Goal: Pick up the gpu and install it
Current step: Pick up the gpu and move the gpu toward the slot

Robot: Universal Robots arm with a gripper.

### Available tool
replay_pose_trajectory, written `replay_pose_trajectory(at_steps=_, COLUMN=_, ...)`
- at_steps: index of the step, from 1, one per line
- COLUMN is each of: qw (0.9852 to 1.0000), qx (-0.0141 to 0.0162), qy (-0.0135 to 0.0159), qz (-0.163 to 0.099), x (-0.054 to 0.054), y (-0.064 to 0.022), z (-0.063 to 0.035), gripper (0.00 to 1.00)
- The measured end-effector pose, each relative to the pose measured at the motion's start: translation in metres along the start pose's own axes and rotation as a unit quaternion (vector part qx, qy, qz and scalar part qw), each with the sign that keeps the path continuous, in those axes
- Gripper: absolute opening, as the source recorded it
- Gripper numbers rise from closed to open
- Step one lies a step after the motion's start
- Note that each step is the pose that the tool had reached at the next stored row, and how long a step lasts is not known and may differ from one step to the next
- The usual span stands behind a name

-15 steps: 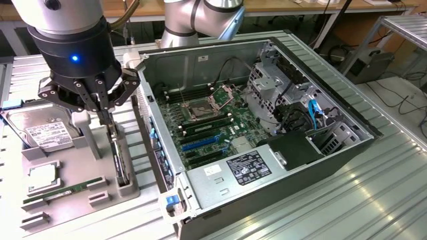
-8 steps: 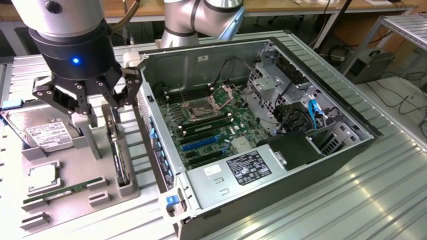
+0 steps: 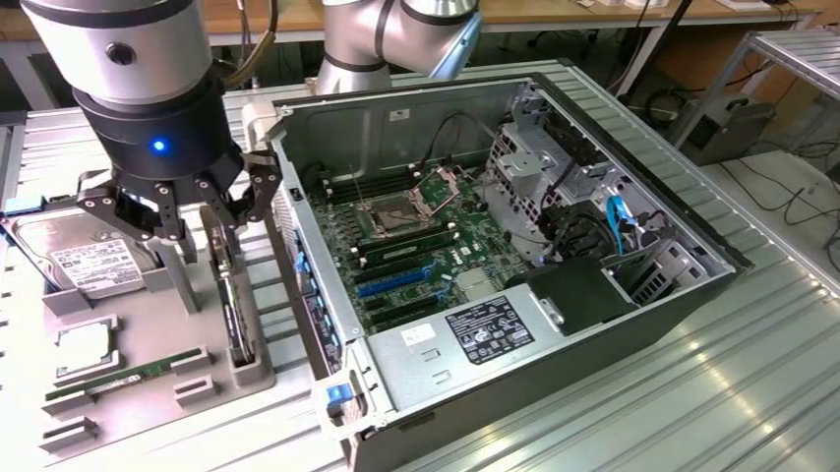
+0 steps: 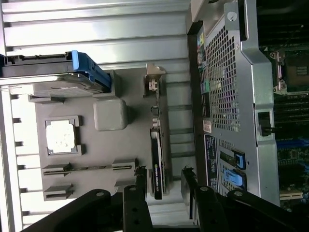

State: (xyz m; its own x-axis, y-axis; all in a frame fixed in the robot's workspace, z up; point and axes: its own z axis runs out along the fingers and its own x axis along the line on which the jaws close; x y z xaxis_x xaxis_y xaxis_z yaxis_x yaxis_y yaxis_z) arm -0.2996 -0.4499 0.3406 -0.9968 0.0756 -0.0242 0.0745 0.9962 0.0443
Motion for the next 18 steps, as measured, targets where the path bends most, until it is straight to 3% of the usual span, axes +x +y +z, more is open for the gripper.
replay_pose_trajectory(at_steps=18, qw=1.0000, qx=0.0000, qy=0.0001, qz=-0.002, x=0.001, y=-0.0017, z=0.0369, gripper=0.42)
